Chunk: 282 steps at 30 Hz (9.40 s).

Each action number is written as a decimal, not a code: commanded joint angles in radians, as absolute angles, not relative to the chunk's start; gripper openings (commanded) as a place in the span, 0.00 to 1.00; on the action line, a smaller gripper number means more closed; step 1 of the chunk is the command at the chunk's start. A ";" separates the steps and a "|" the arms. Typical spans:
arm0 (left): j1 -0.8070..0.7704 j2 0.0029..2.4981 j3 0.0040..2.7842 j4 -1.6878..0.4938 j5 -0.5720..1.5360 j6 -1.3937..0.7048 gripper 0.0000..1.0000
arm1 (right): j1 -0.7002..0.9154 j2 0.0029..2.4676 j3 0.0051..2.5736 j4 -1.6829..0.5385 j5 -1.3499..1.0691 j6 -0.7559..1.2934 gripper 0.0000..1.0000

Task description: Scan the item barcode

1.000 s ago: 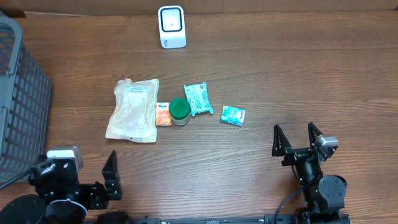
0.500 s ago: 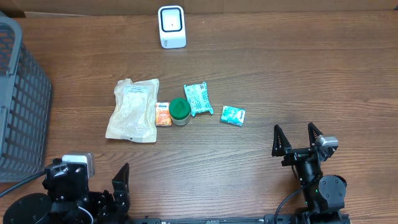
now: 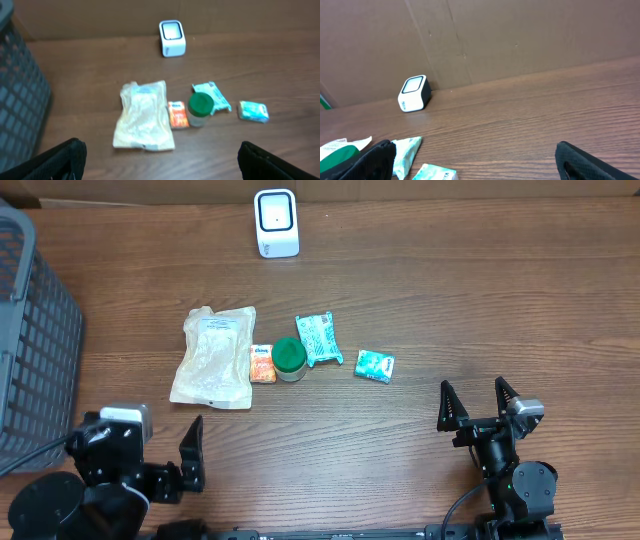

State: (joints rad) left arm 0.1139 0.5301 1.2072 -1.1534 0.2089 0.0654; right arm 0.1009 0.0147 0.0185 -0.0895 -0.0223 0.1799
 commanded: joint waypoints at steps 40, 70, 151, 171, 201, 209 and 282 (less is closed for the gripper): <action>0.213 0.187 0.715 -0.675 0.199 0.463 0.99 | 0.107 0.007 0.008 -0.084 -0.024 0.182 1.00; 0.264 0.189 0.664 -0.683 0.350 0.354 1.00 | 0.107 0.007 0.008 -0.084 -0.024 0.182 1.00; 0.263 0.189 0.663 -0.768 0.445 0.137 1.00 | 0.107 0.007 0.008 -0.084 -0.024 0.182 1.00; 0.263 0.827 1.288 -0.973 0.505 0.004 1.00 | 0.107 0.007 0.009 -0.021 -0.038 0.182 1.00; 0.263 1.060 1.531 -1.182 0.329 0.030 1.00 | 0.107 1.129 1.351 -0.970 -0.267 0.046 1.00; 0.263 1.060 1.531 -1.182 0.329 0.030 1.00 | 0.107 1.349 1.450 -0.968 -0.271 -0.045 1.00; 0.263 1.060 1.531 -1.182 0.329 0.030 0.99 | 0.149 2.087 1.416 -0.974 -0.513 -0.020 0.04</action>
